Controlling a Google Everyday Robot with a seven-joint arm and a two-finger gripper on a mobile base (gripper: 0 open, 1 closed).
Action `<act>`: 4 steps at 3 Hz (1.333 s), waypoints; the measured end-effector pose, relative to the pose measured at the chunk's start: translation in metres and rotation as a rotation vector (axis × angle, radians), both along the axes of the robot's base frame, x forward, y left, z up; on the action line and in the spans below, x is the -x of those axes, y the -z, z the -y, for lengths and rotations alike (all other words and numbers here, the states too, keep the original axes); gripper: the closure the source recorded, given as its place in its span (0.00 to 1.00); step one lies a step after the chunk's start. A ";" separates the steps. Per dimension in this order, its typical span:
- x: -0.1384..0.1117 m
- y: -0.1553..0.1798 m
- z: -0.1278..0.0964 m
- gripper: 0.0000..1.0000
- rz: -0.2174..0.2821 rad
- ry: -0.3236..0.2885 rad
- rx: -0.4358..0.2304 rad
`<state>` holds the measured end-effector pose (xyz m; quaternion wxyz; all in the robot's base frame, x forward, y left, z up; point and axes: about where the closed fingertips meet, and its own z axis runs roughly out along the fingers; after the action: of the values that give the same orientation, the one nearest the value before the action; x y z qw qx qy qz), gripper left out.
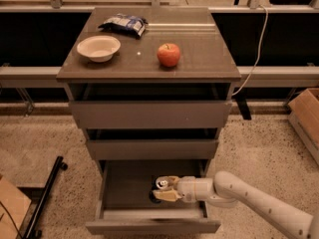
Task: Pick pepsi can from bottom drawer and place on counter
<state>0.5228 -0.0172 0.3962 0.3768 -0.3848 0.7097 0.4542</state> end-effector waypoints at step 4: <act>-0.059 -0.273 0.151 1.00 0.131 0.000 0.100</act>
Offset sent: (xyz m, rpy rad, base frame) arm -0.0057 -0.1523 0.2084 0.0874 -0.0863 -0.0247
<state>0.5817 -0.1686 0.6692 0.4027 -0.4319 0.7054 0.3921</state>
